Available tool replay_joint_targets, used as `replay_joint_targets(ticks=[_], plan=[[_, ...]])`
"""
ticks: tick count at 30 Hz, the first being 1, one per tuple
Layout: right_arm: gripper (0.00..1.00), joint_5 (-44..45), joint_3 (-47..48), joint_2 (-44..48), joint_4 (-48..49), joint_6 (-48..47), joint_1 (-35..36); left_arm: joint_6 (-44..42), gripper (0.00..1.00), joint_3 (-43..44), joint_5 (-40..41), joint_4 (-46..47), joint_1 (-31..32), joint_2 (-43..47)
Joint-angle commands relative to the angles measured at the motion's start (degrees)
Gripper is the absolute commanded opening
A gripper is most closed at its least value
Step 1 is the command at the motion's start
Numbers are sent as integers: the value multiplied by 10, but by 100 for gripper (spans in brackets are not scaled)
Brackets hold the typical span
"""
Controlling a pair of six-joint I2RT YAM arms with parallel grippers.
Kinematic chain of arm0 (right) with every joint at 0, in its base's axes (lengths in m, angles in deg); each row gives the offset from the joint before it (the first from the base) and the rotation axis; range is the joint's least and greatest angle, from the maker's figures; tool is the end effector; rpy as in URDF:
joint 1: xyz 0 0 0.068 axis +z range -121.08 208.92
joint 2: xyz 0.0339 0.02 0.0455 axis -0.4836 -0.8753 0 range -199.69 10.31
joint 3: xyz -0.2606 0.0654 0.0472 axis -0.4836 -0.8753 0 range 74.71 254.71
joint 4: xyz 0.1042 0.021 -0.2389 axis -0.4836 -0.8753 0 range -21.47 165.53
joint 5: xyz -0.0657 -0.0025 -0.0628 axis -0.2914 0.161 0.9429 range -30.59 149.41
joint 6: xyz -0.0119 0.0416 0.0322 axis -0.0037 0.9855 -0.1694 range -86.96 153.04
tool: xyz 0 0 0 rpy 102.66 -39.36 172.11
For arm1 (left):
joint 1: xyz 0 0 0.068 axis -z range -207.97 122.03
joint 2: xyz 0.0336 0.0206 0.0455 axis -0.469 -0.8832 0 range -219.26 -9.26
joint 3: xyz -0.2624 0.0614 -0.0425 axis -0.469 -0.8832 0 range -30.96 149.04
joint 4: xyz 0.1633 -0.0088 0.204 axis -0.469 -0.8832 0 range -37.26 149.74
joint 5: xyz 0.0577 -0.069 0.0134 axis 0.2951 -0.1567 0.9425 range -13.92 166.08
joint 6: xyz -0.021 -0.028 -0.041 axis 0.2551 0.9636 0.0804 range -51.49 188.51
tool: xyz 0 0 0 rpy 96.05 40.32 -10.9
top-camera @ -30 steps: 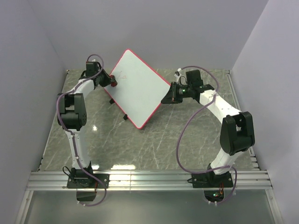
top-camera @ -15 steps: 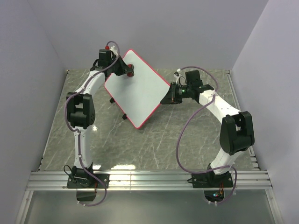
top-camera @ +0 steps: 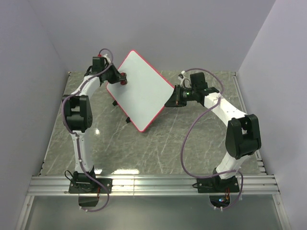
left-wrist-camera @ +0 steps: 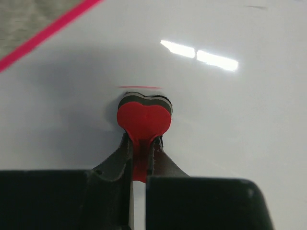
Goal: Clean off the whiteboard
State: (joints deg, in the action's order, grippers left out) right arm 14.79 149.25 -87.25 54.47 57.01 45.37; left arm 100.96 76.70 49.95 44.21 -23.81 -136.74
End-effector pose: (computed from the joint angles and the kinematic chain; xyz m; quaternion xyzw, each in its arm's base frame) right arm 0.3525 0.1301 0.2655 -0.0919 0.8597 0.4527 0.2179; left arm 0.5155 -0.0531 0.2350 -0.1108 0.8646 -0.3311 0.3614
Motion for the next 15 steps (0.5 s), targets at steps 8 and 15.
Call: replay_joint_targets(ticks=[8, 15], plan=[[0, -5, 8, 3, 12, -26, 11, -2, 0, -27, -3, -3, 1, -16], [0, -6, 11, -2, 14, -26, 11, 10, 0, 52, -7, -29, 16, -13]])
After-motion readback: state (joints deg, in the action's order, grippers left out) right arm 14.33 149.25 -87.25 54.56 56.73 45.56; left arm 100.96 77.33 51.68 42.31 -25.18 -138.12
